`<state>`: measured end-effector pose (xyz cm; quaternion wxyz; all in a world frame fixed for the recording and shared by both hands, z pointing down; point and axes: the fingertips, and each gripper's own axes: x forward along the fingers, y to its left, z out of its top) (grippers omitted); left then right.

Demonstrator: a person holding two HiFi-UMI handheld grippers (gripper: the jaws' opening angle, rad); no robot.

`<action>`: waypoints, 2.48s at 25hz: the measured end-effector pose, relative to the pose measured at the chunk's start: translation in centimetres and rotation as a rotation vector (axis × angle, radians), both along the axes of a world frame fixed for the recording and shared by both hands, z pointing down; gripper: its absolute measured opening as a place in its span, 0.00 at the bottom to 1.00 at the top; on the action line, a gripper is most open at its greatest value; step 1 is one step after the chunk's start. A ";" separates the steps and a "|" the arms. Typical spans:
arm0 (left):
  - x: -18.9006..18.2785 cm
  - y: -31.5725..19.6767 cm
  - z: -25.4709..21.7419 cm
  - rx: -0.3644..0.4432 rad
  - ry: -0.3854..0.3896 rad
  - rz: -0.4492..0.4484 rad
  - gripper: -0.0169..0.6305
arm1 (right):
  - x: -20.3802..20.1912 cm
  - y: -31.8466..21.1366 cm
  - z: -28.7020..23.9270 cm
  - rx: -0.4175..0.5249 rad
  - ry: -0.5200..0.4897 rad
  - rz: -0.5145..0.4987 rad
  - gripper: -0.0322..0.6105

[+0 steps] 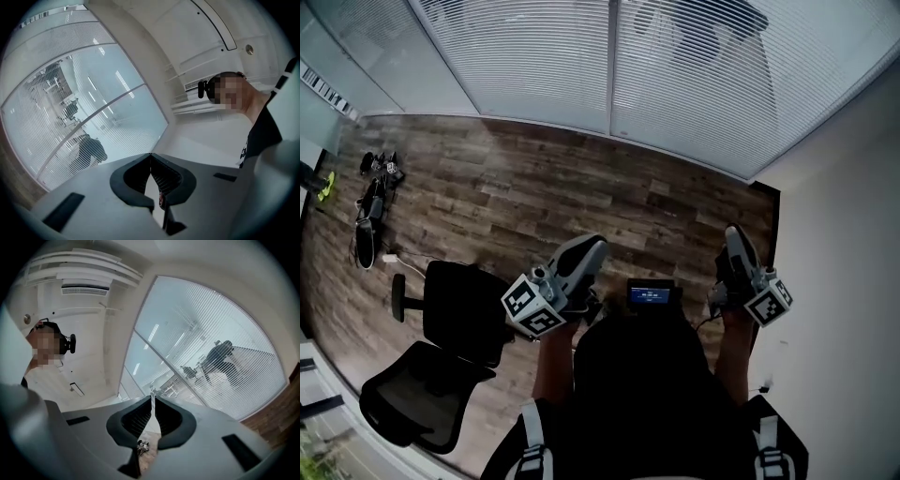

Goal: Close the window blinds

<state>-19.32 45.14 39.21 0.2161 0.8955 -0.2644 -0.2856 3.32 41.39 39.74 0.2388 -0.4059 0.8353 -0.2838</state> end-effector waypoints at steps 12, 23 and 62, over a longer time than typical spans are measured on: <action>0.1 -6.6 1.5 -0.060 -0.048 -0.032 0.04 | 0.3 -7.3 4.0 -0.030 -0.024 -0.045 0.06; 1.4 -22.0 0.2 -0.071 -0.130 -0.141 0.08 | 1.4 -25.2 6.0 -0.011 -0.035 -0.128 0.16; 4.3 -69.2 4.6 -0.262 -0.052 -0.153 0.24 | 15.2 -53.1 0.8 -0.077 0.044 0.265 0.16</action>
